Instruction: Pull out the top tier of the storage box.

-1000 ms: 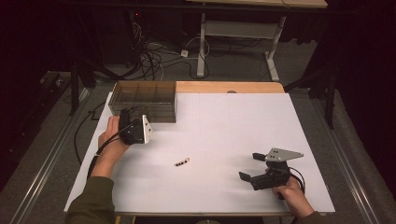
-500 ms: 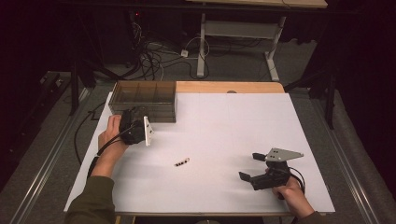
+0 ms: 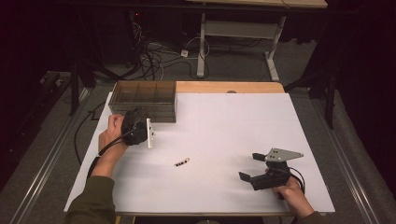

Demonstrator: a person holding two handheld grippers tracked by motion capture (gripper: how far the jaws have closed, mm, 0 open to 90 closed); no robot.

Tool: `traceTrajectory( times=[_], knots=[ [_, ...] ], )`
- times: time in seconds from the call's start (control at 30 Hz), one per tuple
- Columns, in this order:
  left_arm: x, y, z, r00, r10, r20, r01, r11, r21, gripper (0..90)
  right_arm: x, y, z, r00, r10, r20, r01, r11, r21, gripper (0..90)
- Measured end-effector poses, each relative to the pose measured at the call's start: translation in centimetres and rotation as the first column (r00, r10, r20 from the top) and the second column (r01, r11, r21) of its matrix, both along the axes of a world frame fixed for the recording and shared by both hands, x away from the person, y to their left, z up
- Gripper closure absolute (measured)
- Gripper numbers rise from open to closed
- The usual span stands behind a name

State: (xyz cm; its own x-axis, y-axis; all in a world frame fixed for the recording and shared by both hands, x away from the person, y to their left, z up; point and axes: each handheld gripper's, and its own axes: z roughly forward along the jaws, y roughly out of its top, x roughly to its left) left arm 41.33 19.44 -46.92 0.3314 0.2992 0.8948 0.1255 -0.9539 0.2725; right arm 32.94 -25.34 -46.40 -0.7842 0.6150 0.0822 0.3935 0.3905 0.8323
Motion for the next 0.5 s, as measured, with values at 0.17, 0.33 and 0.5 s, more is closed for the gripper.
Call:
traceTrajectory(
  times=[0.17, 0.33, 0.5],
  knots=[
    [-0.01, -0.06, -0.10, 0.9999, 0.002, 0.015, -0.002, 0.9999, 0.016, 34.2, 0.00, 0.01, 0.00, 1.0000, 0.000, -0.001, 0.000, 1.000, -0.001, 5.6],
    [-0.01, -0.19, -0.24, 0.9996, 0.004, 0.027, -0.006, 0.9986, 0.053, 35.3, 0.01, 0.02, -0.02, 1.0000, 0.000, -0.002, 0.000, 1.000, -0.002, 5.6],
    [-0.02, -0.34, -0.38, 0.9992, 0.005, 0.040, -0.008, 0.9970, 0.077, 37.1, 0.00, 0.02, -0.01, 1.0000, 0.000, -0.002, 0.000, 1.000, -0.002, 5.7]
  ],
)
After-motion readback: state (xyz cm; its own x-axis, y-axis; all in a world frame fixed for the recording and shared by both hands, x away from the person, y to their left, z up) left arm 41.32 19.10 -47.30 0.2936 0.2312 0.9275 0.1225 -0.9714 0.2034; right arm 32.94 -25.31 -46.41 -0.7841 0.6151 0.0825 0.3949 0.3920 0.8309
